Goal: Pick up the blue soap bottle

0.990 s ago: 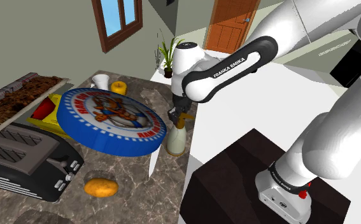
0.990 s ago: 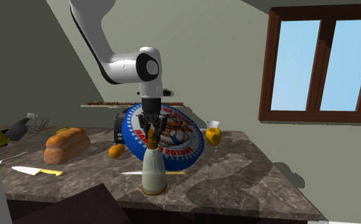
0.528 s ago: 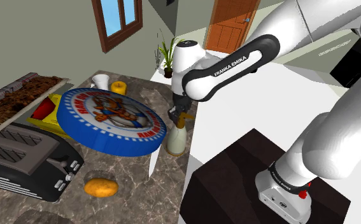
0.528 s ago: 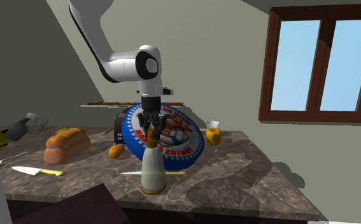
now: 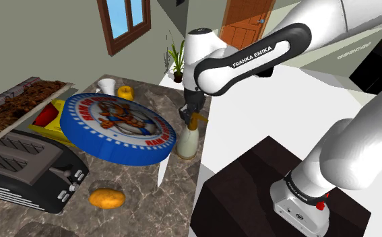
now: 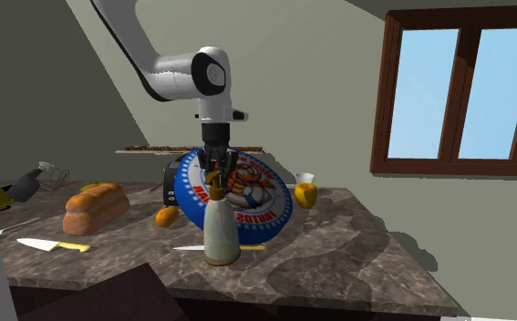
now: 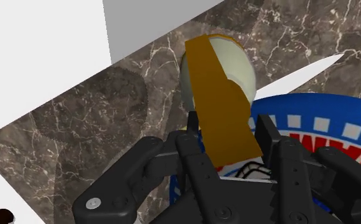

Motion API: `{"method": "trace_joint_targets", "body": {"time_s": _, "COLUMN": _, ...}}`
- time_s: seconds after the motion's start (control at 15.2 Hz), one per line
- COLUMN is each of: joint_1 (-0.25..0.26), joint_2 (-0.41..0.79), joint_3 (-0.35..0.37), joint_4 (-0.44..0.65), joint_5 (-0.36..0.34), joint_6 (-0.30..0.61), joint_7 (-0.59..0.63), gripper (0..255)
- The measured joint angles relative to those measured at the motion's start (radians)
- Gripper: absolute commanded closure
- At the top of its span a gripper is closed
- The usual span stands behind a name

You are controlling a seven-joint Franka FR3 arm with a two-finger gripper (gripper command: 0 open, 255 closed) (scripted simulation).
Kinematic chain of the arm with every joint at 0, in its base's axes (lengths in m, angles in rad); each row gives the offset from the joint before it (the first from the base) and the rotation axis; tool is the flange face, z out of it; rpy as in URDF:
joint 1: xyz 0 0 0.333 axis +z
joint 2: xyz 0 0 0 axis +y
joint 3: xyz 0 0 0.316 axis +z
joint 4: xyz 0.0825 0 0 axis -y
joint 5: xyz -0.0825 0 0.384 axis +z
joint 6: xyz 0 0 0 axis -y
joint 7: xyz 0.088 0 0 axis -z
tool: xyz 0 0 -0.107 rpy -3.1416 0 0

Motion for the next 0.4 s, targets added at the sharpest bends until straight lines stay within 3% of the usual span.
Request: {"method": "trace_joint_targets", "body": {"time_s": 0.4, "joint_1": 0.001, "joint_2": -0.044, "joint_3": -0.002, "joint_4": 0.033, "joint_5": 0.013, "joint_6": -0.076, "joint_7": -0.011, "gripper": 255}}
